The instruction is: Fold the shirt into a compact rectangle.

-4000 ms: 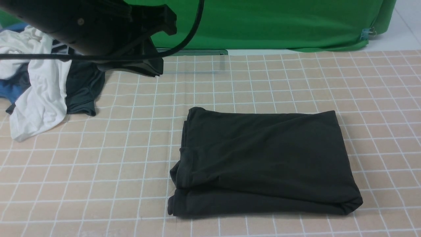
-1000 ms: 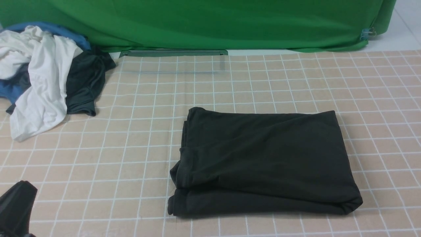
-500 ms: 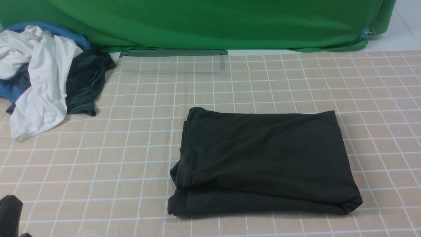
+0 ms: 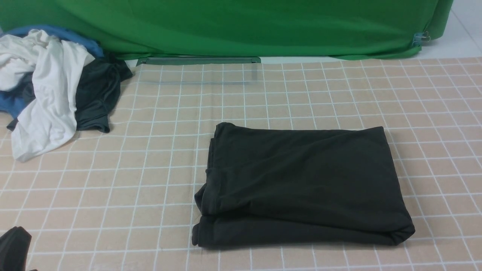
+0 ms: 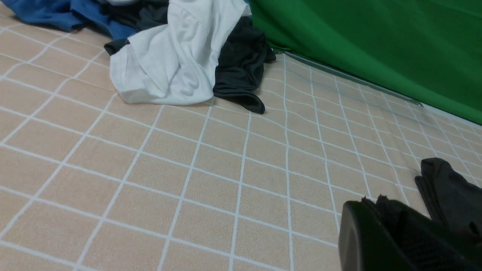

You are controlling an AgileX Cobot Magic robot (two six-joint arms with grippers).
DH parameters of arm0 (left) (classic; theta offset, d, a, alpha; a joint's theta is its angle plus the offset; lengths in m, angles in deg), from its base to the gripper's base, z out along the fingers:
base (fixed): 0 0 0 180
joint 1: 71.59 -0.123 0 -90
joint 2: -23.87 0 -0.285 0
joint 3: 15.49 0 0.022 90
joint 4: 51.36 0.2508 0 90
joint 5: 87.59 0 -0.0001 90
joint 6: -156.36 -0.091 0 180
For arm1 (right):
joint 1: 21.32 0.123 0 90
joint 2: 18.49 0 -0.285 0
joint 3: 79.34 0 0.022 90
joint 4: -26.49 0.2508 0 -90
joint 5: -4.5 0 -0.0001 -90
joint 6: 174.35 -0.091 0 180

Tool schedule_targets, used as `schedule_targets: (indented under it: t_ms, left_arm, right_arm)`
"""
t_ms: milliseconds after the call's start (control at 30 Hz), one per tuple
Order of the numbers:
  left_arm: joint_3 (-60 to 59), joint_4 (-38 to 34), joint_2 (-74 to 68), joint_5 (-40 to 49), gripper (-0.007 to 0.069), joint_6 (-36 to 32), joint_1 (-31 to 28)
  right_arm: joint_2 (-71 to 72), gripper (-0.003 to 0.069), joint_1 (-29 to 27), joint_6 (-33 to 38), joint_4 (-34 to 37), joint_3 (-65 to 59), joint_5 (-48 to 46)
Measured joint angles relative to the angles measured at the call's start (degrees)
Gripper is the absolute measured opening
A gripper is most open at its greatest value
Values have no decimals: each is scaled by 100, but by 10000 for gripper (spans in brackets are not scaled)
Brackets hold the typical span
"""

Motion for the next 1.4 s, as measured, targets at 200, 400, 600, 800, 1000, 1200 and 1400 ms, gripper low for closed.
schedule_targets:
  t_ms: [200,400,600,800,1000,1200,1400]
  left_arm:
    - [0,110,0,5,17,0,404]
    - [0,110,0,5,18,0,437]
    - [0,110,0,5,17,16,437]
    - [0,110,0,5,17,16,437]
    - [0,110,0,5,17,16,437]
    - [0,110,0,5,17,31,437]
    - [0,110,0,5,17,31,437]
  right_arm:
    - [0,238,0,0,0,0,0]
    - [0,238,0,0,0,0,0]
    - [0,238,0,0,0,0,0]
    - [0,238,0,0,0,0,0]
    - [0,238,0,0,0,0,0]
    - [0,238,0,0,0,0,0]
    - [0,238,0,0,0,0,0]
